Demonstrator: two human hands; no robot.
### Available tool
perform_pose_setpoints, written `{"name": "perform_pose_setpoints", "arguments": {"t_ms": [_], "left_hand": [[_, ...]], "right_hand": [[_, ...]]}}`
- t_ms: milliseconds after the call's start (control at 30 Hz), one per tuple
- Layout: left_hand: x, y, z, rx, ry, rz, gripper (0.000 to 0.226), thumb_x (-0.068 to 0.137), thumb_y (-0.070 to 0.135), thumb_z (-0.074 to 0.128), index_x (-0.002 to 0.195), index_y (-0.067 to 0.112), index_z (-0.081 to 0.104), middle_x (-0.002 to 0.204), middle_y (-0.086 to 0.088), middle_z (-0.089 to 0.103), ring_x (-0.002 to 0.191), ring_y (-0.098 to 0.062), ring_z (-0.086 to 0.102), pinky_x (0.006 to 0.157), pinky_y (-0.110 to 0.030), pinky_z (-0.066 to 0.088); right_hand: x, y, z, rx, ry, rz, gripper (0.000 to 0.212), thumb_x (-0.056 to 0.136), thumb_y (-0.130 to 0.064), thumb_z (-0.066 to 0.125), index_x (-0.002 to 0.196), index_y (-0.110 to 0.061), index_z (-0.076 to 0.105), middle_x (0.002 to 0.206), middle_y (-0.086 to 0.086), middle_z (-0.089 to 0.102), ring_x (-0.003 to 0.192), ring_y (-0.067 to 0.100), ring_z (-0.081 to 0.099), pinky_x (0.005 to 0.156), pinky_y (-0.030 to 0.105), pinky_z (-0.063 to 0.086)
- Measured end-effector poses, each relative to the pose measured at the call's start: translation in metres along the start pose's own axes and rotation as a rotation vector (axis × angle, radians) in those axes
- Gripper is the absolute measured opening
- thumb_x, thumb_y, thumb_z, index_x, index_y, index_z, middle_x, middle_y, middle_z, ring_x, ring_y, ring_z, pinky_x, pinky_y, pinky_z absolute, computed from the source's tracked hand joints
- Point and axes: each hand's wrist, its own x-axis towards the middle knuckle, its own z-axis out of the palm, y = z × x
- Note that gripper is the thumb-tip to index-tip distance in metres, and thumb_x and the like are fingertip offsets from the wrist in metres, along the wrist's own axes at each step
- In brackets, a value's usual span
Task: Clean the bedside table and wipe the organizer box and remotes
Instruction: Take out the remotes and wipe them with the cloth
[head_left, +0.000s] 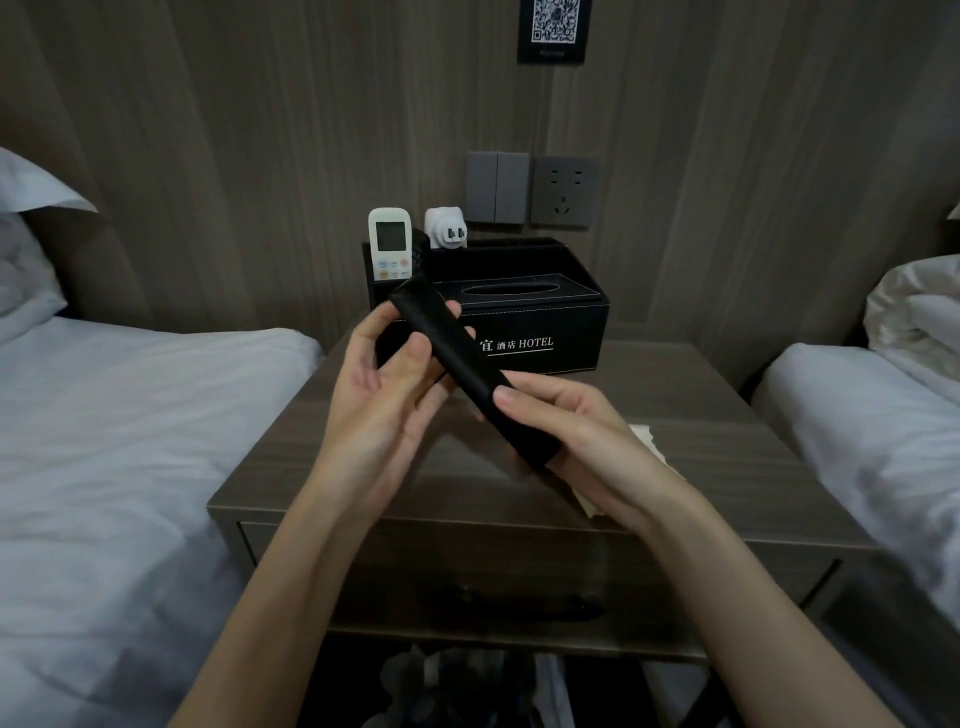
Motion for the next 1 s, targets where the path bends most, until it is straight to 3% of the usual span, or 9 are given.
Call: {"name": "perform_pose_setpoints", "arguments": {"t_ms": [167, 233, 333, 400, 467, 667, 767, 900, 1000], "left_hand": [[0.001, 0.002, -0.001, 0.033, -0.017, -0.037, 0.052, 0.086, 0.020, 0.052, 0.136, 0.010, 0.047, 0.125, -0.005, 0.066, 0.115, -0.023, 0.063, 0.084, -0.029, 0.055], [0.002, 0.002, -0.003, 0.055, 0.000, -0.054, 0.050, 0.088, 0.019, 0.051, 0.137, 0.009, 0.047, 0.124, -0.006, 0.066, 0.115, -0.023, 0.063, 0.084, -0.030, 0.056], [0.003, 0.004, -0.009, 0.092, 0.057, -0.076, 0.051, 0.087, 0.020, 0.053, 0.136, 0.009, 0.050, 0.121, -0.006, 0.067, 0.112, -0.022, 0.065, 0.082, -0.030, 0.057], [0.003, 0.004, -0.013, 0.122, 0.074, -0.089, 0.049, 0.086, 0.021, 0.053, 0.134, 0.010, 0.052, 0.118, -0.005, 0.069, 0.110, -0.021, 0.066, 0.080, -0.030, 0.058], [0.004, 0.004, -0.015, 0.167, 0.082, -0.096, 0.045, 0.089, 0.020, 0.051, 0.133, 0.010, 0.053, 0.116, -0.004, 0.070, 0.107, -0.020, 0.067, 0.078, -0.029, 0.058], [0.004, -0.001, -0.016, 0.300, 0.075, -0.112, 0.044, 0.090, 0.023, 0.051, 0.133, 0.013, 0.054, 0.117, -0.002, 0.070, 0.108, -0.019, 0.067, 0.082, -0.030, 0.058], [0.003, -0.004, -0.014, 0.312, 0.089, -0.120, 0.045, 0.089, 0.023, 0.052, 0.133, 0.014, 0.054, 0.115, -0.002, 0.071, 0.106, -0.019, 0.068, 0.083, -0.031, 0.058], [0.002, -0.007, -0.011, 0.281, 0.102, -0.156, 0.041, 0.091, 0.018, 0.052, 0.133, 0.014, 0.055, 0.113, -0.003, 0.071, 0.104, -0.019, 0.068, 0.085, -0.034, 0.057], [0.000, -0.012, -0.007, 0.290, 0.046, -0.171, 0.039, 0.092, 0.018, 0.050, 0.131, 0.016, 0.056, 0.114, -0.002, 0.071, 0.105, -0.018, 0.068, 0.085, -0.033, 0.057]], "right_hand": [[0.003, 0.003, 0.004, -0.212, 0.135, -0.086, 0.033, 0.084, -0.024, 0.068, 0.117, -0.019, 0.069, 0.104, 0.001, 0.074, 0.097, 0.011, 0.069, 0.087, 0.023, 0.054], [0.005, 0.005, 0.000, -0.441, 0.260, -0.223, 0.031, 0.083, -0.030, 0.071, 0.114, -0.024, 0.070, 0.105, -0.003, 0.070, 0.094, 0.009, 0.067, 0.085, 0.024, 0.054], [0.004, 0.004, -0.017, -0.876, 0.408, -0.337, 0.035, 0.084, -0.045, 0.063, 0.117, -0.033, 0.066, 0.116, -0.016, 0.059, 0.109, 0.005, 0.053, 0.088, 0.023, 0.046], [0.000, 0.005, -0.030, -1.206, 0.392, -0.206, 0.044, 0.085, -0.053, 0.059, 0.126, -0.038, 0.059, 0.125, -0.015, 0.052, 0.119, 0.010, 0.040, 0.092, 0.028, 0.038], [-0.002, 0.007, -0.037, -1.341, 0.298, 0.003, 0.052, 0.084, -0.058, 0.058, 0.133, -0.040, 0.050, 0.135, -0.012, 0.046, 0.124, 0.018, 0.036, 0.097, 0.036, 0.039], [0.002, 0.021, -0.032, -1.454, 0.189, 0.059, 0.053, 0.090, -0.051, 0.054, 0.140, -0.043, 0.041, 0.141, -0.009, 0.045, 0.123, 0.023, 0.044, 0.096, 0.037, 0.040], [0.005, 0.026, -0.038, -1.423, 0.209, 0.018, 0.043, 0.093, -0.036, 0.053, 0.136, -0.037, 0.049, 0.130, -0.005, 0.054, 0.117, 0.022, 0.050, 0.093, 0.034, 0.042], [0.007, 0.017, -0.044, -1.242, 0.443, -0.225, 0.033, 0.092, -0.025, 0.057, 0.124, -0.033, 0.061, 0.109, -0.005, 0.063, 0.099, 0.014, 0.060, 0.082, 0.031, 0.047], [0.008, -0.004, -0.038, -0.947, 0.532, -0.444, 0.035, 0.090, -0.020, 0.062, 0.122, -0.032, 0.064, 0.102, -0.012, 0.062, 0.092, -0.002, 0.056, 0.078, 0.011, 0.041]]}}
